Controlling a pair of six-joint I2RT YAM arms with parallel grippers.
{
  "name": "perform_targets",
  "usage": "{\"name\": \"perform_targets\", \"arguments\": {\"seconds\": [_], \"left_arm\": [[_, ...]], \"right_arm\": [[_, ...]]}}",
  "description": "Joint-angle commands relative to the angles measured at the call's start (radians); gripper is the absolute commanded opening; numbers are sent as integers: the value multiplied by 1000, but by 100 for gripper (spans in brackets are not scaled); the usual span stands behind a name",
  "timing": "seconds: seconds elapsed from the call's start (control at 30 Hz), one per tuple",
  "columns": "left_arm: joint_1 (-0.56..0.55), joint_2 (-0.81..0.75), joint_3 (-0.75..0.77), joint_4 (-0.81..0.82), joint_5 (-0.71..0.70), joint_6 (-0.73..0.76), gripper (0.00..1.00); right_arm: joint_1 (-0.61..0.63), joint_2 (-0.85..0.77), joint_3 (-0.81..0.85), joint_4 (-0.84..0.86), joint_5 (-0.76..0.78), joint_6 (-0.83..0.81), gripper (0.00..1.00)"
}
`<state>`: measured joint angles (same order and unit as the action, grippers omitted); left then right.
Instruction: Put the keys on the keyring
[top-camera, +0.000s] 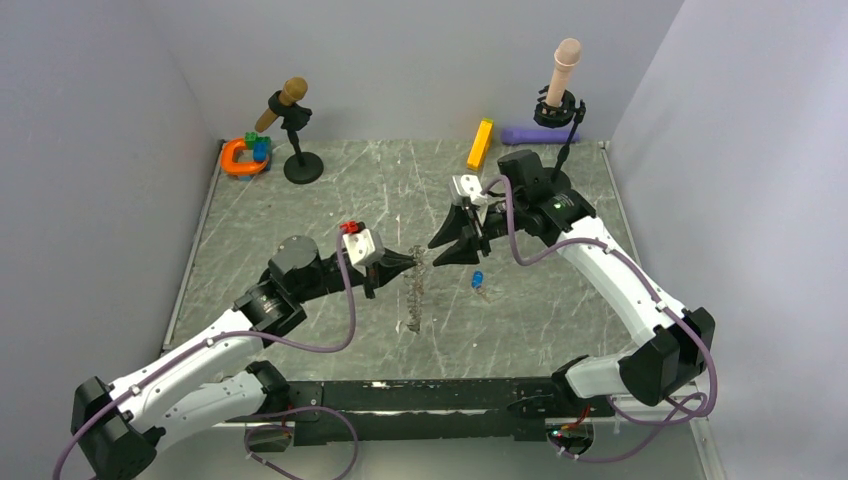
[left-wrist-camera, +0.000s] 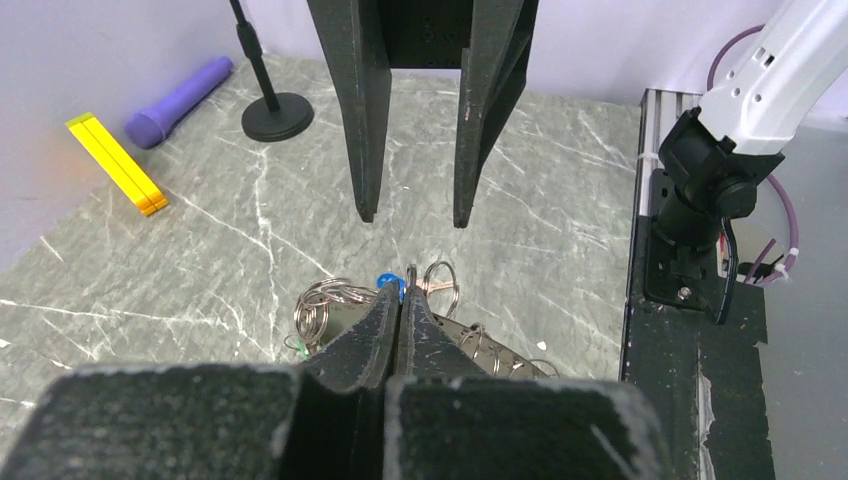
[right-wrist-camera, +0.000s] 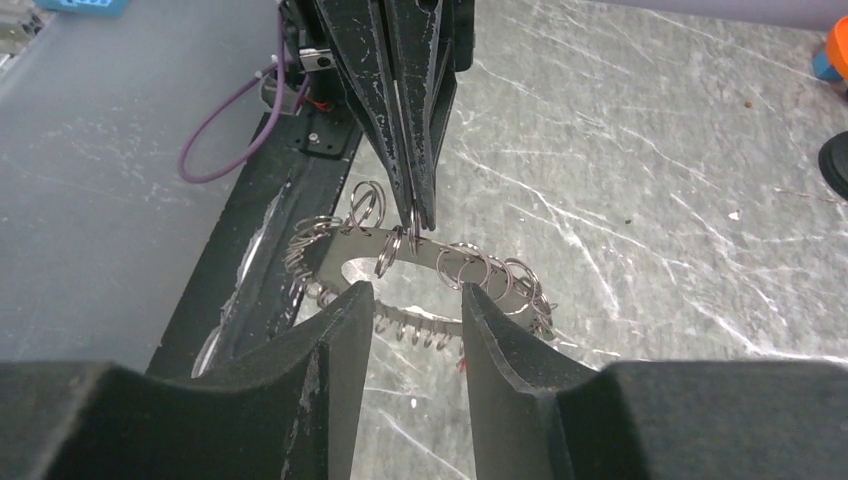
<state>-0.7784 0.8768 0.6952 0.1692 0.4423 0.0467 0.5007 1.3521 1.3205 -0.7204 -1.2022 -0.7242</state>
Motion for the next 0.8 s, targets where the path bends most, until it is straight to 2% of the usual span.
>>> {"name": "perform_targets", "arguments": {"seconds": [0.0,0.23,0.43,0.77], "left_arm": [[2,-52,-10,139,-32,-39,0],[1,-60,-23,157,-80,-39,0],[3,-47,-25,163,-86,-40,0],[2,-50,-27,172,-105,-79,0]], "right_arm": [[-1,-18,-16,100,-64,95,41],[9,-8,-40,156,-96,169,40],[29,-3,-35,157,-143,177,41],[71,10,-32,135,-119,157,43]]}}
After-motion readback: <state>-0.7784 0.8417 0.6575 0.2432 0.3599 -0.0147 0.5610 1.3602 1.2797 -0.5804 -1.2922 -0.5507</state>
